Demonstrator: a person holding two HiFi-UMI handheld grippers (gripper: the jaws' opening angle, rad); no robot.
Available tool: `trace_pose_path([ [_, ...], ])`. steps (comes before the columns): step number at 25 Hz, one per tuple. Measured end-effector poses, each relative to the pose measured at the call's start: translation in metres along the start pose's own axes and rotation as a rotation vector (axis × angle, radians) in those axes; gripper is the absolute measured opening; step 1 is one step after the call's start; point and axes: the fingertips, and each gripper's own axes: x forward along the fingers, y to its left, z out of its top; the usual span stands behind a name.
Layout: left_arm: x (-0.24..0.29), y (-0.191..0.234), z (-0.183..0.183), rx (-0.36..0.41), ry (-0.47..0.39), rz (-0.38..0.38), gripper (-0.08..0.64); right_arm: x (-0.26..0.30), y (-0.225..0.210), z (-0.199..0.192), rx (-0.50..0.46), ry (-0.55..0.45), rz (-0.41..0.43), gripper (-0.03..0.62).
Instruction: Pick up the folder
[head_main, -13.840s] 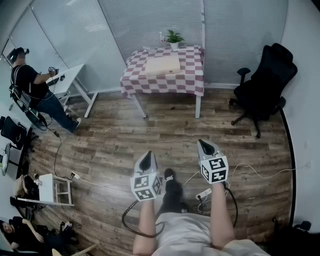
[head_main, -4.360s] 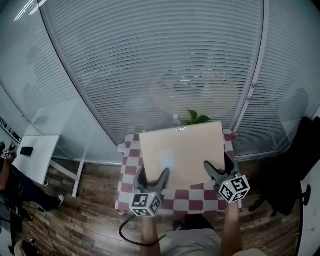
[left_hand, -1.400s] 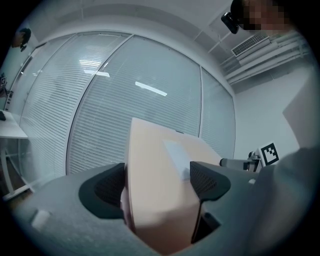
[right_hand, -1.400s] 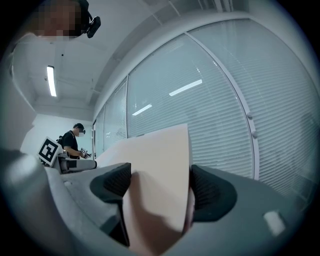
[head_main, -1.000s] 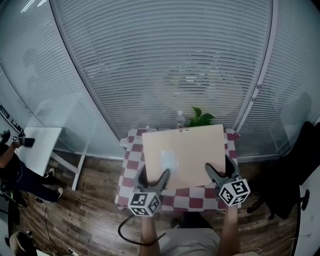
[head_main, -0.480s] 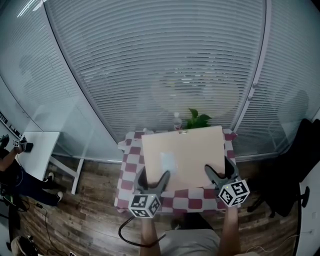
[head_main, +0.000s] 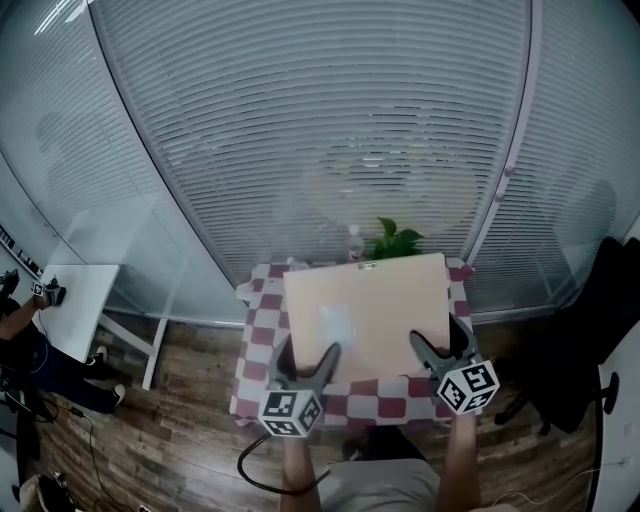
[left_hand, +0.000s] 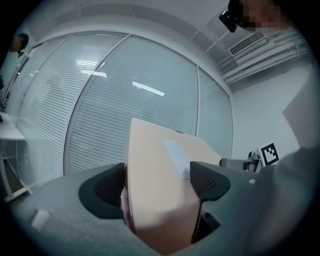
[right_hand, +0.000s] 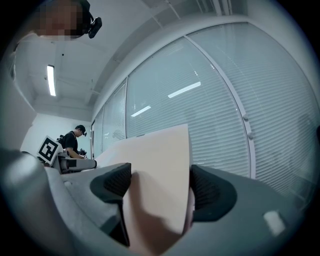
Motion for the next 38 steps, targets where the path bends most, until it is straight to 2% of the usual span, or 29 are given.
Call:
trace_pose_path([
  [25,-0.011,0.011,0.007,0.002,-0.019,0.031,0.399,0.010,0.014,0.005,-0.028,-0.005,0.021,0.368],
  [38,-0.020,0.019,0.001,0.008,-0.007,0.054,0.399,0.013,0.021,-0.006,-0.017,0.002,0.035,0.367],
])
